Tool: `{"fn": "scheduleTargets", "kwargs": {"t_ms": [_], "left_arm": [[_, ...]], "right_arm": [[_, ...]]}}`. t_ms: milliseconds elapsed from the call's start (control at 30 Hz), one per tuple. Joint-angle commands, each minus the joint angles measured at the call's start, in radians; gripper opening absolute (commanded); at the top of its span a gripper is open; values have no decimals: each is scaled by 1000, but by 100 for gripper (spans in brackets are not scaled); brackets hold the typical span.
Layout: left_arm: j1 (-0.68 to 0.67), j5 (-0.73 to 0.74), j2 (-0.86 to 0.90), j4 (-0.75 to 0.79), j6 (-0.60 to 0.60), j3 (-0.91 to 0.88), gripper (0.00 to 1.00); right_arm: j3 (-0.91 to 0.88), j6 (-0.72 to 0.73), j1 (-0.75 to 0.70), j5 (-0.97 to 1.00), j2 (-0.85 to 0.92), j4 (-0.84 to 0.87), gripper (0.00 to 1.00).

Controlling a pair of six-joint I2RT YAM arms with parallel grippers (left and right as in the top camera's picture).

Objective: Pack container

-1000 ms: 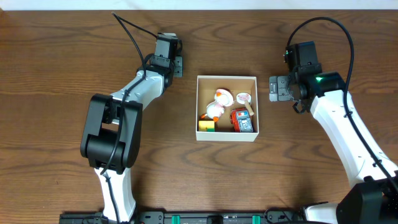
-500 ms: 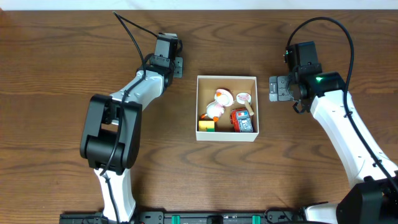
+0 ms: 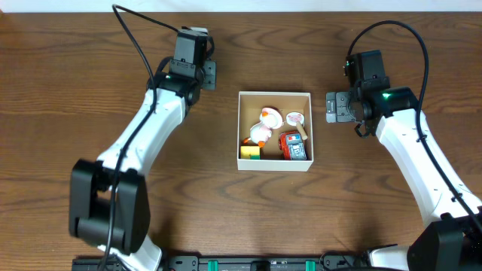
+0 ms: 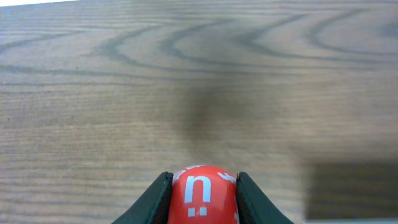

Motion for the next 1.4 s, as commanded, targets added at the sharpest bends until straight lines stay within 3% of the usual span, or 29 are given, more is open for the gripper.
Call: {"fn": "scheduleTargets", "kwargs": {"t_ms": [0,233,433,667,867,933,967,1067,1267,1367], "left_arm": [[-44,79,-75,-60,17,4,6],[-154,241,-193,-193,9,4,6],[-232,233,-212,-289,10,4,6],[-219,81,-218,-371,9,4,6],[-162,99,-295,-563,-215,4,6],[-156,129,-330,-642,-224,4,7],[-157,142,-346,-682,-224,4,8],[-159,182,-365,-778,-224,4,33],[-159,189,-356,-901,-224,-2,45],[-159,238,-354,-952,-224,-9,46]], "right_arm": [[5,11,-3,3,-8,0,99],[5,11,-3,3,-8,0,99],[5,11,-3,3,-8,0,99],[5,11,-3,2,-8,0,99],[5,11,-3,3,-8,0,99],[5,11,-3,2,-8,0,99],[5,11,-3,3,-8,0,99],[5,11,-3,3,-8,0,99],[5,11,-3,3,-8,0,99],[5,11,-3,3,-8,0,99]]}}
